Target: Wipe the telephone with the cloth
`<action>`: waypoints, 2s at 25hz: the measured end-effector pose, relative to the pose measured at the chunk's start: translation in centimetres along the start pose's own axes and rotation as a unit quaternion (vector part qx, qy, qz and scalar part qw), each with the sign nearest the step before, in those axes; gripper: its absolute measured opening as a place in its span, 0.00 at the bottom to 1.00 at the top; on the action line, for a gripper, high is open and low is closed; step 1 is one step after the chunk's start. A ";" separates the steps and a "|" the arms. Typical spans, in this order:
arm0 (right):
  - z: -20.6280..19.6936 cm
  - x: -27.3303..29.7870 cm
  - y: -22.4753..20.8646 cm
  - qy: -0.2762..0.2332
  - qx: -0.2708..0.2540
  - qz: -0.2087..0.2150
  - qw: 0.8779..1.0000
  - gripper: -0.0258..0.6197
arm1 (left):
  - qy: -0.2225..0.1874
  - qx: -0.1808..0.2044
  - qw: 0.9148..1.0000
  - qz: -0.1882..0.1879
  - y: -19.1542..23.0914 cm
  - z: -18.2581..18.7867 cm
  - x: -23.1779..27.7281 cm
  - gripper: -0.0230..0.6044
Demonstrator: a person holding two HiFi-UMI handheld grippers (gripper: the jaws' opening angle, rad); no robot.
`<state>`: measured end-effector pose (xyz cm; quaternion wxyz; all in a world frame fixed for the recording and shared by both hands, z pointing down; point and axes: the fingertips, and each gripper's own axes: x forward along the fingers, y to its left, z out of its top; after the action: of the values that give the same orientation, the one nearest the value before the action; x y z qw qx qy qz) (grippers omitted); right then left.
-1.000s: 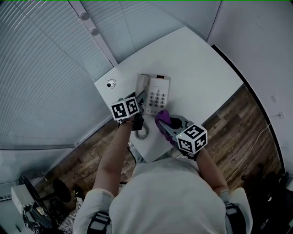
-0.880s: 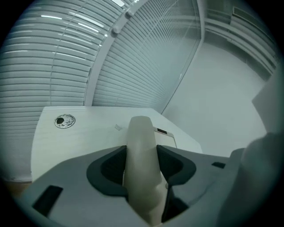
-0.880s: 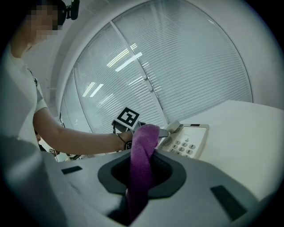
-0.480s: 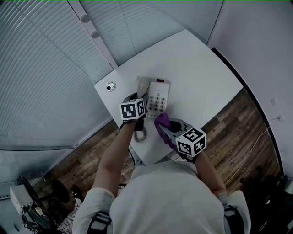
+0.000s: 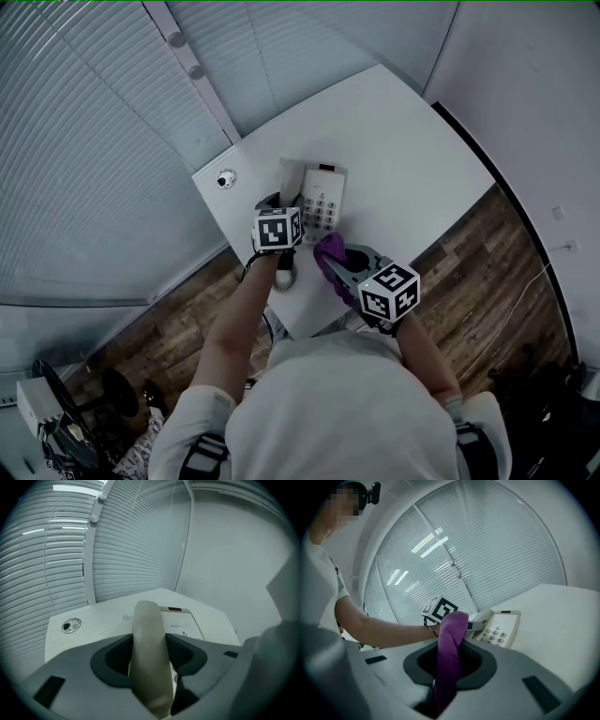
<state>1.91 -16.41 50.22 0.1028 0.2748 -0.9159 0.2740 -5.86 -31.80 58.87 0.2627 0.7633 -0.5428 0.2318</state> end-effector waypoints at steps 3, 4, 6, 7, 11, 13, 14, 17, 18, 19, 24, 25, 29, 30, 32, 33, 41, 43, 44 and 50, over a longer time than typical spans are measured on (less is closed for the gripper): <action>0.0 -0.4 0.0 -0.002 0.000 0.000 1.000 0.13 | 0.005 0.010 1.000 -0.005 -0.3 -0.4 0.0 0.42; -0.1 -0.5 -0.1 -0.002 0.000 -0.001 1.000 0.13 | 0.005 0.011 1.000 -0.009 -0.5 -0.5 -0.1 0.45; -0.2 -0.9 -0.2 -0.001 0.001 -0.001 1.000 0.13 | -0.003 0.008 1.000 -0.009 -0.6 -0.5 -0.5 0.47; -0.3 -1.0 -0.3 -0.001 0.001 -0.002 1.000 0.13 | -0.007 0.003 1.000 -0.007 -0.6 -0.4 -0.7 0.47; -0.2 -1.3 -0.6 -0.005 0.000 -0.004 1.000 0.13 | -0.025 -0.014 1.000 -0.001 -0.3 -0.2 -2.0 0.48; -0.1 -1.6 -0.6 -0.008 -0.002 -0.004 1.000 0.13 | -0.038 -0.029 0.999 -0.001 -0.4 0.0 -3.2 0.48; -0.1 -1.8 -0.7 -0.010 -0.003 -0.004 1.000 0.13 | -0.046 -0.039 0.998 -0.001 -0.5 0.1 -3.9 0.48; 0.1 -2.4 -0.8 -0.018 -0.002 -0.008 1.000 0.13 | -0.067 -0.070 0.995 -0.007 -1.2 0.3 -5.9 0.47; 0.2 -2.6 -0.8 -0.020 -0.001 -0.009 1.000 0.13 | -0.073 -0.080 0.994 -0.012 -1.5 0.2 -6.6 0.47; 0.3 -2.7 -0.7 -0.023 0.000 -0.010 1.000 0.13 | -0.079 -0.090 0.993 -0.017 -1.8 0.1 -7.3 0.47; 0.6 -2.8 0.0 -0.030 -0.013 -0.012 0.999 0.13 | -0.097 -0.138 0.986 -0.018 -2.2 -0.8 -10.2 0.28; 0.6 -2.8 0.2 -0.031 -0.018 -0.013 0.999 0.13 | -0.100 -0.145 0.984 -0.018 -2.2 -0.9 -10.8 0.24; 0.6 -2.7 1.0 -0.031 -0.031 -0.020 0.999 0.13 | -0.114 -0.147 0.982 -0.033 -3.0 -1.4 -12.6 0.12; 0.6 -2.6 1.1 -0.032 -0.033 -0.021 0.999 0.13 | -0.116 -0.142 0.982 -0.039 -3.3 -1.5 -13.1 0.11; 0.7 -2.7 1.6 -0.034 -0.038 -0.022 0.998 0.13 | -0.120 -0.135 0.983 -0.044 -3.7 -2.0 -14.1 0.08; 0.7 -2.7 1.9 -0.037 -0.039 -0.022 0.998 0.13 | -0.119 -0.134 0.983 -0.046 -3.9 -2.4 -14.6 0.07; 0.4 -2.8 4.8 -0.047 -0.041 -0.035 0.997 0.13 | -0.083 -0.110 0.988 -0.068 -4.9 -5.8 -18.1 0.07; 0.0 -2.8 5.7 -0.047 -0.042 -0.044 0.997 0.13 | -0.077 -0.111 0.988 -0.074 -4.8 -6.6 -19.1 0.07; -0.1 -2.9 6.1 -0.049 -0.041 -0.049 0.997 0.13 | -0.073 -0.112 0.988 -0.077 -4.8 -7.2 -19.6 0.07; -1.1 -3.4 9.4 -0.062 -0.047 -0.078 0.994 0.13 | -0.052 -0.096 0.990 -0.094 -5.2 -9.7 -22.7 0.07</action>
<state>-0.49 -7.70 45.72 0.0793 0.3572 -0.9080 0.2043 -8.48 -8.00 50.94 0.3267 0.7931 -0.5016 0.1126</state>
